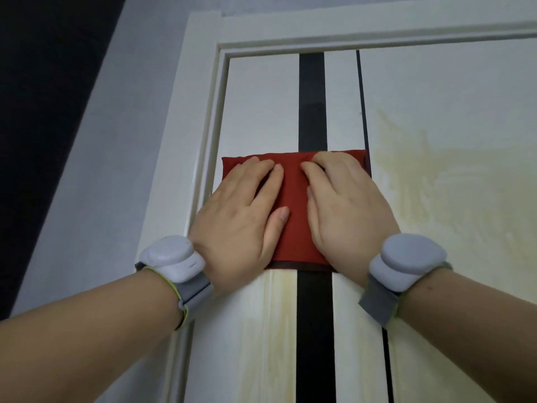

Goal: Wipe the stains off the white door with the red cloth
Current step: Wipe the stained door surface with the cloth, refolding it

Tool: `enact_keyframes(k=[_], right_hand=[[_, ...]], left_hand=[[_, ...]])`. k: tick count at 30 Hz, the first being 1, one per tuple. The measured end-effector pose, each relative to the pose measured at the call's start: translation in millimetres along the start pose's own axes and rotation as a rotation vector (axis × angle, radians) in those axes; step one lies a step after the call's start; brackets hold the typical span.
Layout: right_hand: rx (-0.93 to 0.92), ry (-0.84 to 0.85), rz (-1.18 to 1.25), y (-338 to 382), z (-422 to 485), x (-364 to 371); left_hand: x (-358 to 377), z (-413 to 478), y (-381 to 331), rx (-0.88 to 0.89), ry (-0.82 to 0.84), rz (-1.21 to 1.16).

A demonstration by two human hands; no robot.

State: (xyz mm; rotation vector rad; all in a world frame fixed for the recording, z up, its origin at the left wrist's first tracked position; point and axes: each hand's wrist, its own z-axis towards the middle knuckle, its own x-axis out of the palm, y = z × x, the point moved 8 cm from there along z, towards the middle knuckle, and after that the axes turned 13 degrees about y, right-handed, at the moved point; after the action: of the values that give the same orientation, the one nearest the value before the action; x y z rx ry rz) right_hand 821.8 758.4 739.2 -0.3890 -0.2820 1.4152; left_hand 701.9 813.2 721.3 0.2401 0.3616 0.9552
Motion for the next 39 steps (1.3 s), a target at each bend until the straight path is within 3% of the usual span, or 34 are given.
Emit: enact_keyframes(k=[8, 39], right_hand=[[0.031, -0.014, -0.105, -4, 33, 1], [-0.033, 0.218, -0.091, 41, -74, 5]], left_hand=[[3, 33, 17, -0.003, 0.062, 0.016], [21, -75, -23, -0.011, 0.103, -0.023]])
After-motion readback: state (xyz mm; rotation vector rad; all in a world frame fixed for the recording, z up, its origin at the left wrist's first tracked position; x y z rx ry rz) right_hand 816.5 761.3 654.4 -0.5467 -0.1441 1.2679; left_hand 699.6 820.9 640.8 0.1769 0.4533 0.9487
